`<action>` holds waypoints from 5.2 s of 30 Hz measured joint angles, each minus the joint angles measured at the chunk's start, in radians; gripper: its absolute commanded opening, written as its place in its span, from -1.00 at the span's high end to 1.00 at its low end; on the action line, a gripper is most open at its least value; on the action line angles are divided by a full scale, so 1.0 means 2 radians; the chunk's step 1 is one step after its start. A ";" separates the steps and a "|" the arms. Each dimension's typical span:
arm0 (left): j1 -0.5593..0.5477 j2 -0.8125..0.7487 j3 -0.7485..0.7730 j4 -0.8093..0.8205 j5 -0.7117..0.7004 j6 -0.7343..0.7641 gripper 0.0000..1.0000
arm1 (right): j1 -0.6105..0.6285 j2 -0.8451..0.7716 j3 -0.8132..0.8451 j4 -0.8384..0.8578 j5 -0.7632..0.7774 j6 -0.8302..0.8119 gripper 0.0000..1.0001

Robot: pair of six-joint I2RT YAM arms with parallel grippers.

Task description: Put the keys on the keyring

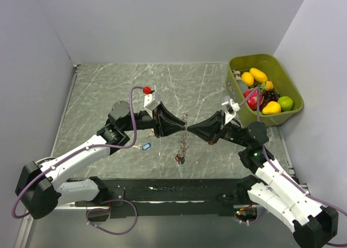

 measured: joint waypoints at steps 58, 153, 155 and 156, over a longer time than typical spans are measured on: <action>-0.082 -0.163 -0.108 -0.131 -0.098 0.411 0.98 | -0.010 -0.015 0.042 -0.105 -0.036 -0.112 -0.77; -0.016 -0.042 -0.047 0.053 0.075 0.124 0.43 | 0.017 0.028 0.065 -0.083 -0.108 -0.130 1.00; -0.018 -0.039 -0.045 0.050 0.075 0.125 0.44 | 0.017 0.028 0.065 -0.083 -0.107 -0.129 1.00; -0.018 -0.037 -0.044 0.049 0.075 0.126 0.47 | 0.017 0.027 0.064 -0.083 -0.106 -0.129 1.00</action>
